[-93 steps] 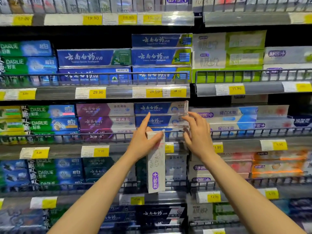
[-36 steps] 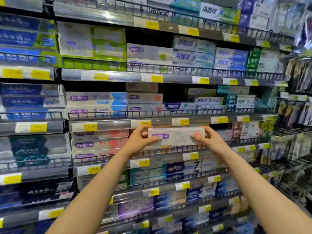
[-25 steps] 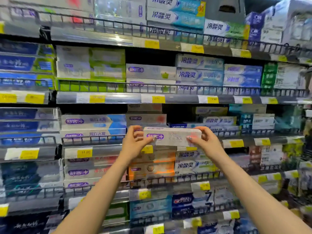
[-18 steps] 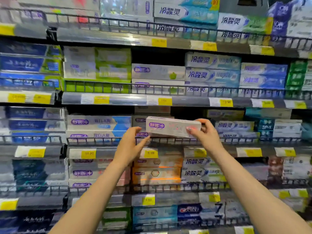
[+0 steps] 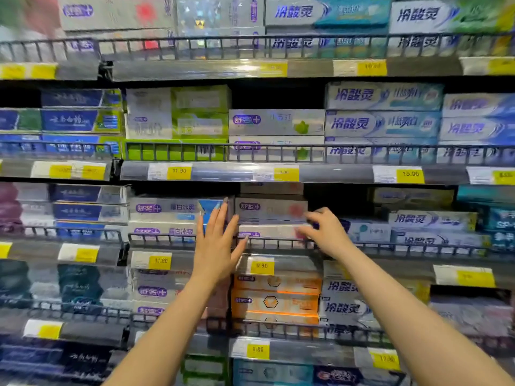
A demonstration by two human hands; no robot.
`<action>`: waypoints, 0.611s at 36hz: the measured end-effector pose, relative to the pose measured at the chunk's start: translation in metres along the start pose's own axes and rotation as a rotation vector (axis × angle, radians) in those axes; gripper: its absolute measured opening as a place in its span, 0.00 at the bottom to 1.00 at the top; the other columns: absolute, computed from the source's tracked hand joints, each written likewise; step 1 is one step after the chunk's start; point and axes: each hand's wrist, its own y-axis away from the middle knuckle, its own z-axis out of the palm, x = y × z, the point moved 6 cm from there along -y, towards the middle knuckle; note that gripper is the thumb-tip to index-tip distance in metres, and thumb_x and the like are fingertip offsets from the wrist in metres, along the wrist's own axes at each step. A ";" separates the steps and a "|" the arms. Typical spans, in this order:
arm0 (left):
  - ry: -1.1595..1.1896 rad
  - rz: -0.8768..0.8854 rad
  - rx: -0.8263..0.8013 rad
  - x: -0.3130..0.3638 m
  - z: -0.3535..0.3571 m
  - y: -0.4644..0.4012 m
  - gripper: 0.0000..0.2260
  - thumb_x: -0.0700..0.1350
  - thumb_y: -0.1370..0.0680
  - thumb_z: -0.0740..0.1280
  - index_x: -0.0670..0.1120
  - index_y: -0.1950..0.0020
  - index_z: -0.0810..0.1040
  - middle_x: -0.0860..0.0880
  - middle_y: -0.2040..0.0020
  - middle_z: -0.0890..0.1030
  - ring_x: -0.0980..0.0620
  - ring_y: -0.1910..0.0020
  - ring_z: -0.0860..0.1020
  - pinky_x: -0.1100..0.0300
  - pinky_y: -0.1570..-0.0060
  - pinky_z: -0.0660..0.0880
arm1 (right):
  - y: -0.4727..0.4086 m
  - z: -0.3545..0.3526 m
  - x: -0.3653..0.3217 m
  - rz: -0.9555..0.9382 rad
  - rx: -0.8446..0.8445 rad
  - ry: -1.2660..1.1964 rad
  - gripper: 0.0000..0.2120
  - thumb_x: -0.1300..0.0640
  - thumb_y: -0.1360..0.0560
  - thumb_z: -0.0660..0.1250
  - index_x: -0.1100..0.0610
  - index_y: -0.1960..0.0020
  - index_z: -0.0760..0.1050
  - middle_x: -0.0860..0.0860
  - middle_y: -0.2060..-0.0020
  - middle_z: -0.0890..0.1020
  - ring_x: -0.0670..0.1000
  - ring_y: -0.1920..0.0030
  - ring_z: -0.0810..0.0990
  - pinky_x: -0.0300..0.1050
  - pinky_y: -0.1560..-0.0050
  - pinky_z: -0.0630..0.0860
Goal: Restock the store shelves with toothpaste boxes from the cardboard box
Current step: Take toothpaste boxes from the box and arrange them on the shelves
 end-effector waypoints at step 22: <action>0.239 0.034 0.117 0.027 -0.015 0.091 0.17 0.51 0.24 0.59 0.42 0.40 0.75 0.43 0.40 0.76 0.45 0.43 0.71 0.52 0.44 0.65 | 0.107 0.040 -0.030 -0.565 0.004 0.158 0.16 0.52 0.25 0.60 0.59 0.42 0.75 0.54 0.45 0.77 0.50 0.43 0.71 0.41 0.46 0.72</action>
